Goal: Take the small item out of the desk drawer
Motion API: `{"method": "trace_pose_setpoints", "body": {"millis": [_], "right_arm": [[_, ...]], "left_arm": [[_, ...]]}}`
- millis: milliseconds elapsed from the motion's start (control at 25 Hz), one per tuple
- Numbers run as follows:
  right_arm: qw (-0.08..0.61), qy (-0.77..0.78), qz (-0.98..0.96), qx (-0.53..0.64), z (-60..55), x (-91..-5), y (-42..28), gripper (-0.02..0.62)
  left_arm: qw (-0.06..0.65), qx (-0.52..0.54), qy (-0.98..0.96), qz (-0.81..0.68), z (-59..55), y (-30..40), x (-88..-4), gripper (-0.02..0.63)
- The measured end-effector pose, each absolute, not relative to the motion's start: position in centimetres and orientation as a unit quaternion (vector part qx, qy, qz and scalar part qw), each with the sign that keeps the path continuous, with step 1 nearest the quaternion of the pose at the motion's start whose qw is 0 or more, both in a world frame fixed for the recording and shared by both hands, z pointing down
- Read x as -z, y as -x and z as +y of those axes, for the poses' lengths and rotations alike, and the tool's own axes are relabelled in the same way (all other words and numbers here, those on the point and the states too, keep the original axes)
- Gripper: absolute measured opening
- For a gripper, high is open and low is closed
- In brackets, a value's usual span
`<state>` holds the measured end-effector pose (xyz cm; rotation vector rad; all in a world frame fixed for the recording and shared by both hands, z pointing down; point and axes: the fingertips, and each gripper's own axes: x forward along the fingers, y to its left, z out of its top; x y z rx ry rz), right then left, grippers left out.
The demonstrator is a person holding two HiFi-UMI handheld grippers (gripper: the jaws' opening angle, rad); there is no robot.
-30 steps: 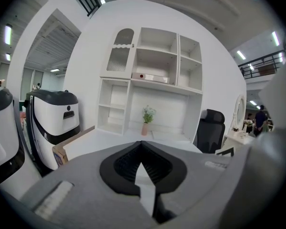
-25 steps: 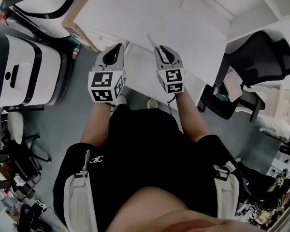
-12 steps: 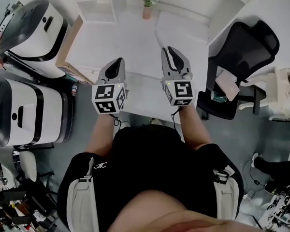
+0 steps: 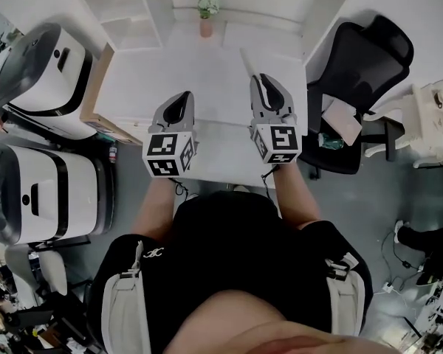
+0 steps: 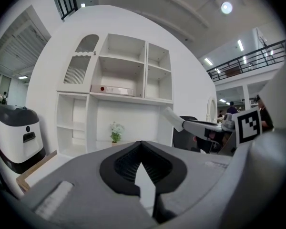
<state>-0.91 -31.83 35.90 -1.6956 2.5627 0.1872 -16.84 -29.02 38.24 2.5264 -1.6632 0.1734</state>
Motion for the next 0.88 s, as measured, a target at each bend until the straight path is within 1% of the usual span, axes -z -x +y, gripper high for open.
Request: {"method": "trace_pose_setpoints", "body": {"millis": [120, 880], "right_arm": [[0.041, 0.556, 0.829, -0.055, -31.8, -35.8, 0.1, 0.058], [0.035, 0.553, 0.830, -0.059, -30.8, -36.0, -1.8, 0.058]], "left_arm": [[0.053, -0.057, -0.834, -0.547, -28.9, 16.4, -38.0, 0.012], [0.050, -0.057, -0.831, -0.550, -28.1, 14.5, -37.8, 0.012]]}}
